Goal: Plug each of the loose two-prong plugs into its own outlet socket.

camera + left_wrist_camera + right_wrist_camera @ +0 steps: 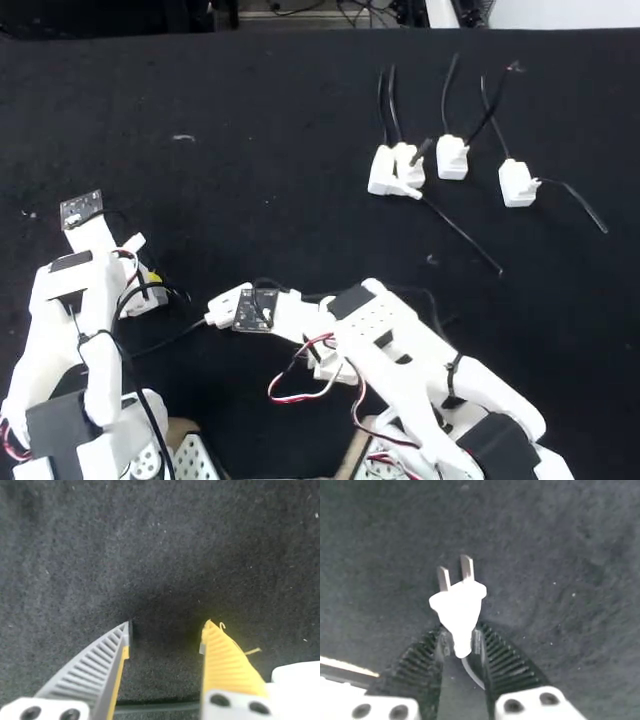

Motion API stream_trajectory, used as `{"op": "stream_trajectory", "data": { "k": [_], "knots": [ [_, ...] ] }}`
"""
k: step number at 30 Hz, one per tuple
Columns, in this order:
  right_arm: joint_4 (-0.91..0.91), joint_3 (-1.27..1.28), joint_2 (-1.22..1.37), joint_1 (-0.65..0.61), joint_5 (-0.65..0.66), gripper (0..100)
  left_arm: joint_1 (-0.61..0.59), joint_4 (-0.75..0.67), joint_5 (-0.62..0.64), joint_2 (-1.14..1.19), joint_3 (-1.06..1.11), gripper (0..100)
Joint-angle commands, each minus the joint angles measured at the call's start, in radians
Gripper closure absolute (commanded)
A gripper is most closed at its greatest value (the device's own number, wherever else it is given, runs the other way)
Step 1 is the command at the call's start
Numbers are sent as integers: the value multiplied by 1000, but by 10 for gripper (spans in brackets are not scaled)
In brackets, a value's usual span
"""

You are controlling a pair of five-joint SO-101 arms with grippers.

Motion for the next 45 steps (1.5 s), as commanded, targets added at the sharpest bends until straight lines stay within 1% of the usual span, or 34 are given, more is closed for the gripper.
{"op": "stream_trajectory", "data": {
  "k": [1,5,14,18,24,26,29,31,33,39,43,45],
  "knots": [
    [-28,-25,-18,-14,-3,984,-18,-8,9,-23,-16,770],
    [-81,-33,-24,-18,-9,984,-18,-6,9,-23,-16,770],
    [-77,-47,-18,-20,-14,984,-18,-9,9,-23,-16,770],
    [-84,-50,-19,-18,-118,985,-18,-9,9,-23,-16,770],
    [-98,-45,-25,-17,-186,979,-16,-9,9,-23,-16,770],
    [-121,-44,-25,-17,-186,934,-16,-9,9,-23,-18,770],
    [-167,-44,-25,-15,-206,822,-16,-9,9,-23,-19,770],
    [-178,-44,-25,-15,-213,765,-16,-9,9,-23,-19,770],
    [-170,-44,-25,-15,-213,739,-16,-9,9,-23,-19,770],
    [-167,-36,-25,-14,-213,777,-16,-9,9,-23,-19,770],
    [-166,-35,-25,-12,-213,831,-16,-9,9,-23,-18,770],
    [-147,-44,-27,15,-212,876,-16,-9,9,-23,-18,770]
  ]
}}
